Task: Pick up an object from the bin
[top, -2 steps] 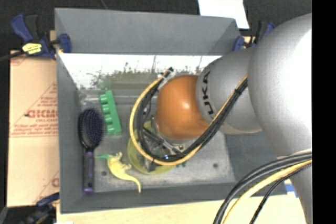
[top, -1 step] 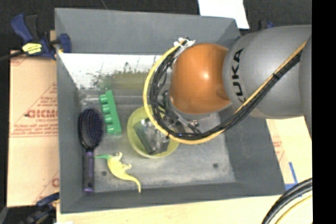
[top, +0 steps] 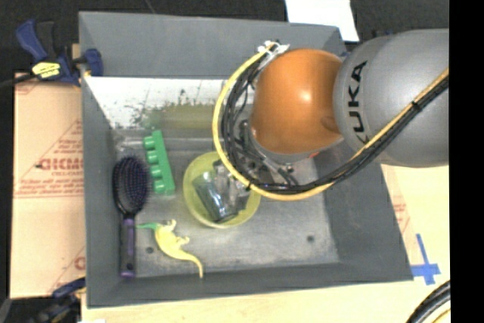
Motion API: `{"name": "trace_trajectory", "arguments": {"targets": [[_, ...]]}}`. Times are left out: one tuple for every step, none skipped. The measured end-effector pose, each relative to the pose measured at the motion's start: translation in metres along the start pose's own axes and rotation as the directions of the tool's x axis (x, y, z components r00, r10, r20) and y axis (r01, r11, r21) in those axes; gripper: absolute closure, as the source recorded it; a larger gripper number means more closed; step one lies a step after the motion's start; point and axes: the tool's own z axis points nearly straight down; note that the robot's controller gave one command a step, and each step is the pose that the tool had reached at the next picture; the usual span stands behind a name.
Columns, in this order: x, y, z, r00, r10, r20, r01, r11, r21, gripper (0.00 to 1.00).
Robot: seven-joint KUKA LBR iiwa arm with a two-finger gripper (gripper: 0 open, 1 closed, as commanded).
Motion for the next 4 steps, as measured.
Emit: {"name": "trace_trajectory", "arguments": {"targets": [[0.057,-0.01,0.04,1.0,0.03,-0.003,-0.03,1.0,0.0,0.0],[0.057,-0.01,0.04,1.0,0.03,-0.001,-0.03,1.0,0.0,0.0],[0.041,-0.011,0.048,0.998,0.059,0.001,-0.059,0.998,-0.001,0.0],[0.048,-0.016,0.091,0.999,0.054,0.002,-0.054,0.999,-0.001,1.0]]}}
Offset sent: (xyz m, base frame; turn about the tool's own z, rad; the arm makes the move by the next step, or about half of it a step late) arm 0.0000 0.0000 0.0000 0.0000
